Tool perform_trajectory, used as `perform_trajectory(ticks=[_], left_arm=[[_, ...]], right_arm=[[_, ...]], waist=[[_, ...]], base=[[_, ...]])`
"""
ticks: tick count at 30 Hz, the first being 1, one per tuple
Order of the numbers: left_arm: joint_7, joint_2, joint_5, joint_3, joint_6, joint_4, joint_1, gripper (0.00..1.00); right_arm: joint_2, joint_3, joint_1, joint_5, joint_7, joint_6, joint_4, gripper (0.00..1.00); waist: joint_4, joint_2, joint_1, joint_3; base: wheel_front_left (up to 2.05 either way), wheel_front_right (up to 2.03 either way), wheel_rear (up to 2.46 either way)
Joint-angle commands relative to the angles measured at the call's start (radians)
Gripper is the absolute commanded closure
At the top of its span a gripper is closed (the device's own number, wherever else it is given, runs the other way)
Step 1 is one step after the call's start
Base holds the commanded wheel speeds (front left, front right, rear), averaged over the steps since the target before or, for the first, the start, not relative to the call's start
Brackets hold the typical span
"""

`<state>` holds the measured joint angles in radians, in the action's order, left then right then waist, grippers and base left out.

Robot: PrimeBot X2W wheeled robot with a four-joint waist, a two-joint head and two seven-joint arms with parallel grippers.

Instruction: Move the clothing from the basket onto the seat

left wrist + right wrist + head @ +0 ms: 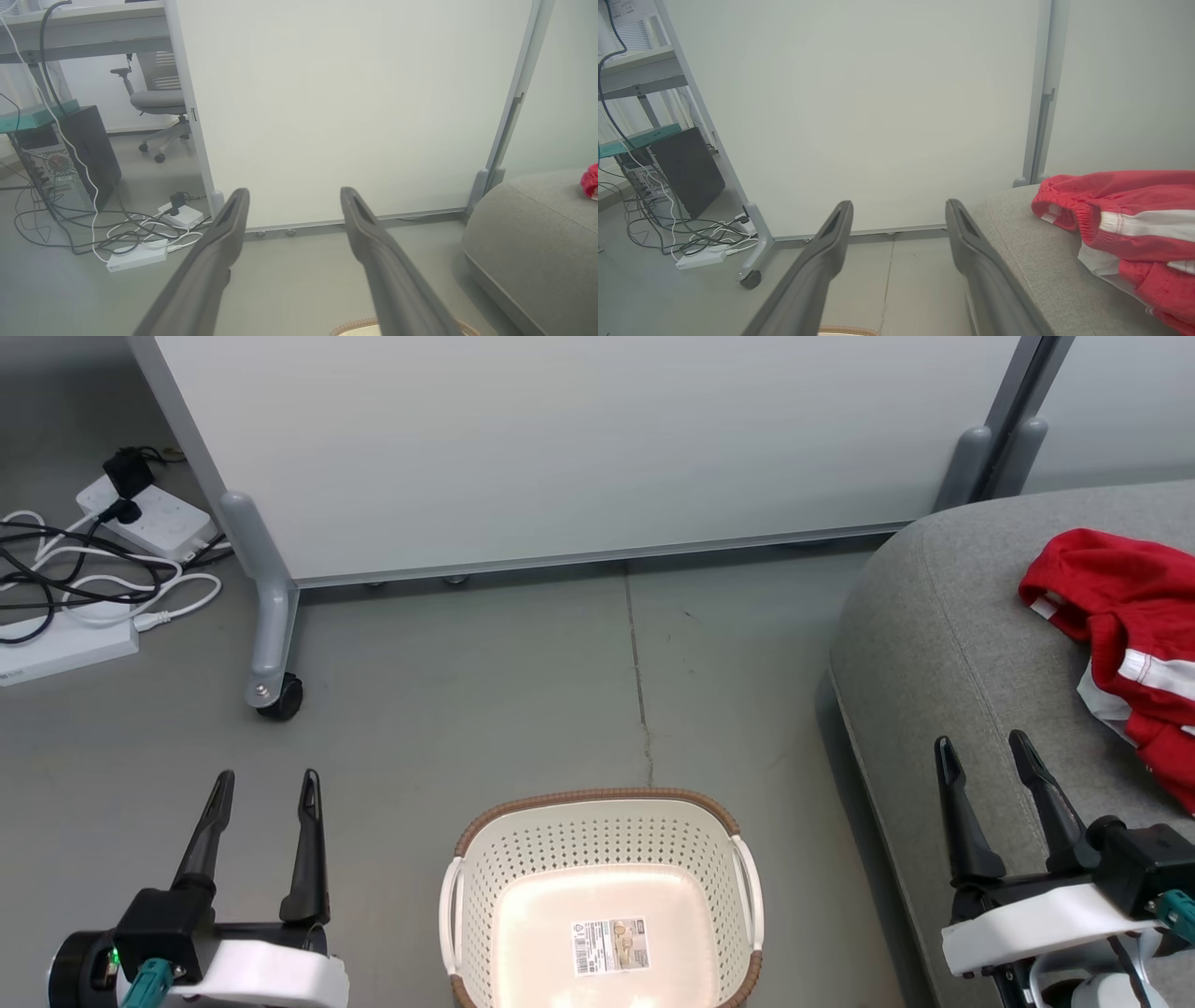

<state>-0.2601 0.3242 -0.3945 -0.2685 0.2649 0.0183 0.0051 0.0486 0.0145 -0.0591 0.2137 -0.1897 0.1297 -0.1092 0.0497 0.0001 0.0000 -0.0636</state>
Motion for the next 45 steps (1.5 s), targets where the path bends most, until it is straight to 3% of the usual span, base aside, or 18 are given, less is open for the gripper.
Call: perform_trajectory(ticks=[1, 45], left_arm=[[-0.005, 0.005, 0.011, 0.004, -0.002, 0.008, 0.013, 0.00], [0.022, 0.016, -0.006, -0.041, 0.011, 0.064, 0.010, 0.00]], right_arm=[[0.005, 0.001, 0.012, 0.005, 0.004, 0.002, 0.006, 0.00], [0.005, -0.002, 0.036, 0.013, 0.038, 0.002, 0.009, 0.00]], waist=[[-0.002, -0.0001, 0.0000, 0.005], [-0.008, -0.0001, 0.0000, 0.040]], base=[[0.00, 0.00, 0.00], [0.00, 0.00, 0.00]])
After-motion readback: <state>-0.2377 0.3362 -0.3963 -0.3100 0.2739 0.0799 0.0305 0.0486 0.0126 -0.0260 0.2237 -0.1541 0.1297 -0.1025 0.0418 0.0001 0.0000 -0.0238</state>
